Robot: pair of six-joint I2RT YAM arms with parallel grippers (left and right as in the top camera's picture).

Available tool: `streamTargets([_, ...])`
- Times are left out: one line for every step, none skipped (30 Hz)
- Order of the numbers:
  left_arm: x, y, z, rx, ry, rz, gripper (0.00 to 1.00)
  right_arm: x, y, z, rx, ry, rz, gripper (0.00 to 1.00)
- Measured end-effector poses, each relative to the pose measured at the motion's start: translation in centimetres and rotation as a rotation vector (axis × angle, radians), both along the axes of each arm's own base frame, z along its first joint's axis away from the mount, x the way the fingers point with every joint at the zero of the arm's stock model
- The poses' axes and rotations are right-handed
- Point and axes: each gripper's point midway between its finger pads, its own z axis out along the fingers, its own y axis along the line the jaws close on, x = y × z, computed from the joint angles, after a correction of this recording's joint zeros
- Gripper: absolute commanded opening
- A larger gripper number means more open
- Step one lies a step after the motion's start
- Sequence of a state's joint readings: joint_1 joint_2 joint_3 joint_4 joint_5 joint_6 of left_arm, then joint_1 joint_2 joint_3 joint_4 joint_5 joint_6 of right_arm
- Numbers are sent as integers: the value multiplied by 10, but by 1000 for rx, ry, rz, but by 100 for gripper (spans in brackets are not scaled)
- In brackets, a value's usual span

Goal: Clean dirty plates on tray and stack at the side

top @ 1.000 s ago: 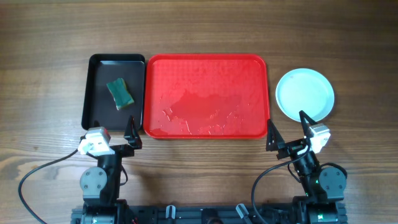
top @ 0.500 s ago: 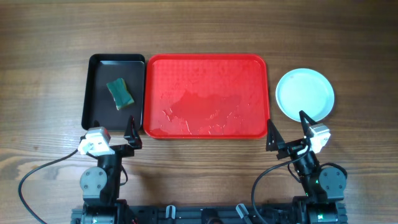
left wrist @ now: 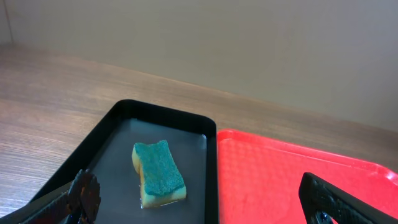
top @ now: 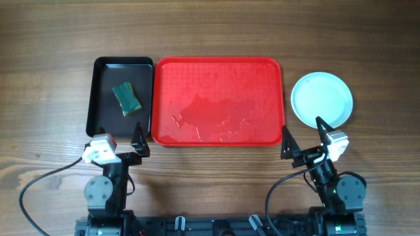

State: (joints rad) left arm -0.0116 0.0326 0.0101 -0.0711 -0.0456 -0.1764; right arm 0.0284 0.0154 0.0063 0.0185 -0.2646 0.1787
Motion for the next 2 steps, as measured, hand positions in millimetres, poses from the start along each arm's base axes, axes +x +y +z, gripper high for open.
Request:
streamTargets([0,0,0,0,0,0,100,0,0,0,0,0,0,100])
streamTargets([0,0,0,0,0,0,100,0,0,0,0,0,0,99])
